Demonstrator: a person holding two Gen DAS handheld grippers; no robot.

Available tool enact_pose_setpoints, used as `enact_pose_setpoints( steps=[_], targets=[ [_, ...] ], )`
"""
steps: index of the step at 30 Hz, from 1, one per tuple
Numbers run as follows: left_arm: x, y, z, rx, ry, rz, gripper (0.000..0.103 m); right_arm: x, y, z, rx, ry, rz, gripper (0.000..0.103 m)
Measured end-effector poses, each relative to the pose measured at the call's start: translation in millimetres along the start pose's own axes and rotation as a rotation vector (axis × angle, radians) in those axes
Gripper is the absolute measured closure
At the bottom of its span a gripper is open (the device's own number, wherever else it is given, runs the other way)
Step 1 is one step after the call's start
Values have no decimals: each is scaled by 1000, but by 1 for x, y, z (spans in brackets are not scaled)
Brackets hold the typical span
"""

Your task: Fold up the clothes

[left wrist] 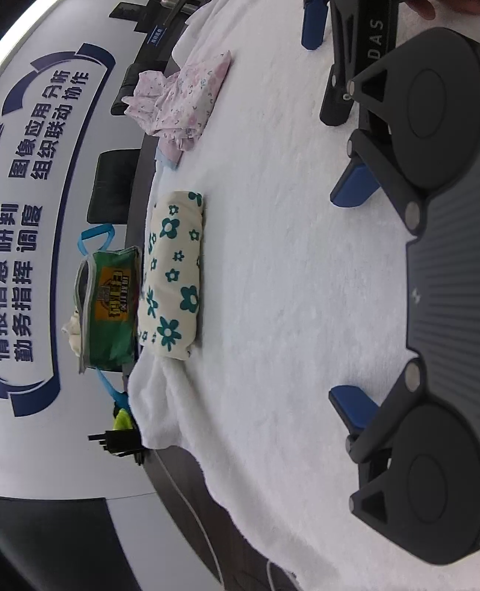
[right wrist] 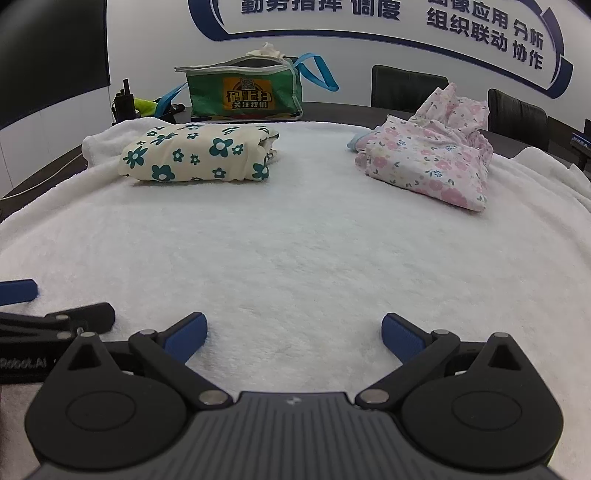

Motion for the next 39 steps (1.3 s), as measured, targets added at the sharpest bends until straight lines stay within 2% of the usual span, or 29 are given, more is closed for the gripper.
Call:
enact_pose_setpoints(
  steps=[4,8,39],
  targets=[
    [0,1,-1,4,-12,-8,0,-1,0,0,3,4,1,1],
    [5,-1,-3,8,-55,18,0,-2,1,2,3,-7,7,0],
    [-1,-2,-4,8,-27,-20,0,-1,2,3,5,-4,7,1]
  ],
)
Point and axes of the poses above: each gripper's, at about its wrist camera, not at the fingertips, and z roughly against the way its jaws point, x to its left, y to its underside, the point moved 1 cm from there along -z, roughly the way its jaws point, and after that the axes turned 2 degrees about -x, right-handed, at the moved point
